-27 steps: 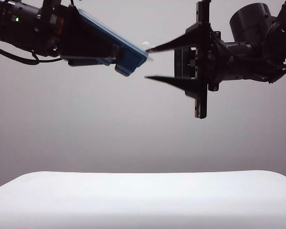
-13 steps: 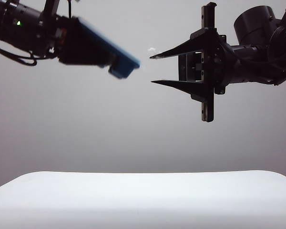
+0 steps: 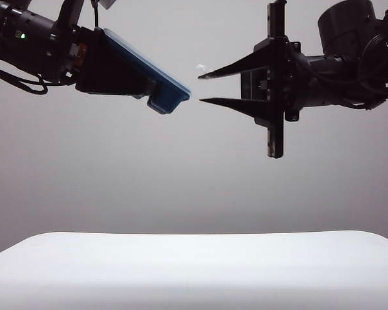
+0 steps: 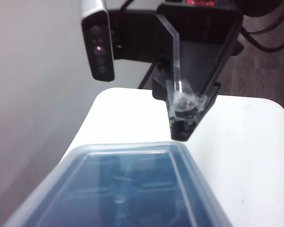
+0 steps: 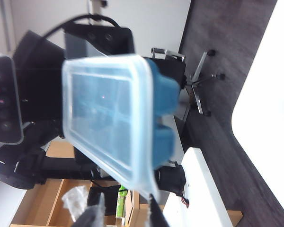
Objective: Pick up the ice cube tray, remove its lid, and then place both the tray and the lid back on the table.
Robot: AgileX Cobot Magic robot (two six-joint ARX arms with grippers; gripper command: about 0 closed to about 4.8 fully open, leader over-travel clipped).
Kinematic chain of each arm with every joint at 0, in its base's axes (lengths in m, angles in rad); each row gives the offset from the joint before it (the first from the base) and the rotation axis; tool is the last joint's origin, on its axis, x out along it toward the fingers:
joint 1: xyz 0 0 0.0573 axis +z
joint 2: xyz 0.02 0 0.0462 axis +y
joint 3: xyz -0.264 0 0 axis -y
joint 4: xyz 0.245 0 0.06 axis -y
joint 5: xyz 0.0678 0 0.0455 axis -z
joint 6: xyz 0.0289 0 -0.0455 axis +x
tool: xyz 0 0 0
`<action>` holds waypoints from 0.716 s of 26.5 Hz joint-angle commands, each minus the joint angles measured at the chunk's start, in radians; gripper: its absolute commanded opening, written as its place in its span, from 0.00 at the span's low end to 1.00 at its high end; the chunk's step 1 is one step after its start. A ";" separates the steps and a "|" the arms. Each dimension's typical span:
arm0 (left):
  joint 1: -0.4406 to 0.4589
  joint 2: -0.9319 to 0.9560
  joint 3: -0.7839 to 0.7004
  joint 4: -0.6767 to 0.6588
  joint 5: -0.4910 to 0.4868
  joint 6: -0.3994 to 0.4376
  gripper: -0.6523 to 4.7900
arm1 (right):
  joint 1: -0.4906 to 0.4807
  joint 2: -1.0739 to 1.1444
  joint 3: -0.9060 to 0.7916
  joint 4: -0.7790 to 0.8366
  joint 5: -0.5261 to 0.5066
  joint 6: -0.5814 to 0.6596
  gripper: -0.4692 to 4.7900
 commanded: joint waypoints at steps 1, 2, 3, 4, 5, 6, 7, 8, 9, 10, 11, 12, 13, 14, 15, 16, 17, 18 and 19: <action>-0.001 -0.002 0.002 0.011 0.013 0.000 0.40 | 0.014 -0.004 0.003 0.051 0.001 0.030 0.30; -0.001 -0.002 0.002 0.016 0.014 -0.001 0.40 | 0.014 -0.004 0.002 0.050 0.001 0.030 0.30; -0.001 -0.002 0.002 0.021 0.014 -0.001 0.40 | 0.014 -0.003 0.002 0.049 0.001 0.030 0.30; -0.001 -0.002 0.002 0.026 0.012 -0.001 0.40 | 0.014 -0.003 0.002 0.047 0.000 0.029 0.30; -0.001 -0.002 0.002 0.029 0.013 -0.001 0.40 | 0.014 -0.003 0.002 0.047 0.000 0.026 0.30; -0.001 -0.002 0.002 0.030 0.013 -0.001 0.40 | 0.014 -0.003 0.002 0.047 0.000 0.025 0.30; -0.001 -0.002 0.002 0.030 0.012 0.000 0.40 | 0.014 -0.003 0.002 0.047 -0.004 0.023 0.30; -0.001 -0.002 0.002 0.030 0.011 0.000 0.40 | 0.014 -0.003 0.002 0.046 -0.013 0.023 0.30; -0.001 -0.002 0.002 0.029 0.008 0.003 0.40 | 0.014 -0.003 0.002 0.047 -0.019 0.022 0.30; -0.001 -0.002 0.002 0.030 0.004 0.004 0.40 | 0.014 -0.003 0.002 0.045 -0.019 0.021 0.30; 0.000 -0.002 0.002 0.033 -0.002 0.004 0.40 | 0.014 -0.003 0.002 0.046 -0.019 0.016 0.30; 0.000 -0.002 0.002 0.034 -0.013 0.004 0.40 | 0.013 -0.003 0.002 0.045 -0.019 0.015 0.30; 0.000 -0.002 0.002 0.036 -0.016 0.004 0.40 | 0.012 -0.003 0.002 0.042 -0.018 0.015 0.30; 0.000 -0.002 0.002 0.037 -0.016 0.005 0.40 | 0.011 -0.003 0.002 0.042 -0.019 0.014 0.30; 0.000 -0.002 0.002 0.043 -0.014 0.004 0.40 | 0.011 -0.003 0.002 0.039 -0.019 0.009 0.30; 0.000 -0.002 0.002 0.047 -0.015 0.004 0.40 | 0.011 -0.003 0.002 0.024 -0.018 -0.004 0.31; 0.000 -0.002 0.002 0.052 -0.014 0.004 0.40 | 0.011 -0.003 0.002 0.017 -0.018 -0.010 0.31; 0.000 -0.002 0.002 0.056 -0.013 0.003 0.40 | 0.011 -0.003 0.001 0.004 -0.016 -0.019 0.31; 0.000 -0.002 0.002 0.057 -0.006 0.003 0.40 | 0.012 -0.003 0.001 -0.008 -0.011 -0.031 0.31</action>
